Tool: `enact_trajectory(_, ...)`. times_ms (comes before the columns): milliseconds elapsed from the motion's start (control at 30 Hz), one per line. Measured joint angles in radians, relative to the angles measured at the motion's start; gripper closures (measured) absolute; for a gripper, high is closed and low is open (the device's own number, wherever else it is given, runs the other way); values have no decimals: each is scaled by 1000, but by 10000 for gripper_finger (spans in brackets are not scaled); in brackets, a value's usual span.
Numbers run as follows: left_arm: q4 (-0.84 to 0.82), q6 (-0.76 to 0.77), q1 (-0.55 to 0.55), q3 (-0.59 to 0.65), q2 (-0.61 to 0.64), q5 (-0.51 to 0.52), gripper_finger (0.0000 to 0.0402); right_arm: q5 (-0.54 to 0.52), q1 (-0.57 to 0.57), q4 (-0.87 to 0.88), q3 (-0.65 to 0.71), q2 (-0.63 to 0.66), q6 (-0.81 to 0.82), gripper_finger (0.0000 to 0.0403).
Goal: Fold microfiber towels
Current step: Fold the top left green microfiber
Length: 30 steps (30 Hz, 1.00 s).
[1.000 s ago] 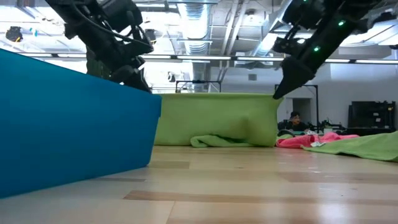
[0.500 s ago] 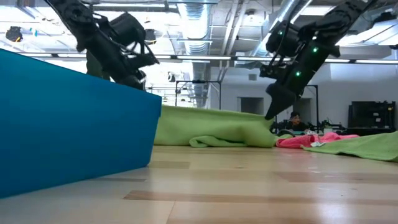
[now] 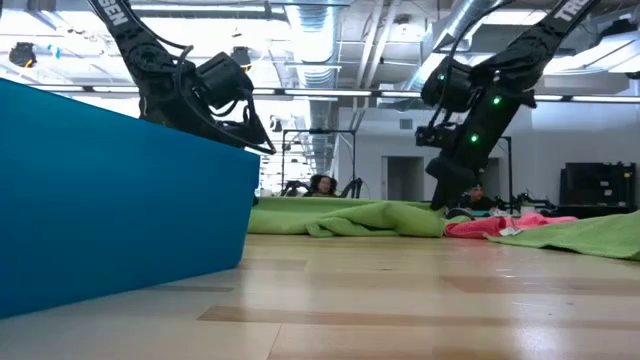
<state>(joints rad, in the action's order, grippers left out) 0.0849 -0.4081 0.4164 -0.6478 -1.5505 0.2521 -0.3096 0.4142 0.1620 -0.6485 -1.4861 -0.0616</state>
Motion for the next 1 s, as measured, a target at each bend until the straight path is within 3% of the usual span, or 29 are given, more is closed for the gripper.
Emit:
enact_trajectory(167, -31, -20, 2, 5, 0, 17, 392, -32, 15, 22, 5, -14, 8, 330)
enact_trajectory(367, -13, -52, 1, 3, -1, 60, 319, -25, 50, 14, 4, 40, 9, 240)
enact_trajectory(500, -25, -43, -13, -9, -1, 68, 272, -3, 45, -3, 4, 134, 9, 205)
enact_trajectory(700, -87, -42, -42, -83, -1, 85, 223, 101, -22, -47, 2, 217, 9, 203)
enact_trajectory(867, -260, -20, -57, -162, -1, 64, 181, 129, -98, -139, 51, 161, -1, 213)
enact_trajectory(1000, -364, 21, -69, -216, 19, -11, 160, 129, -142, -232, 72, 112, -44, 216)
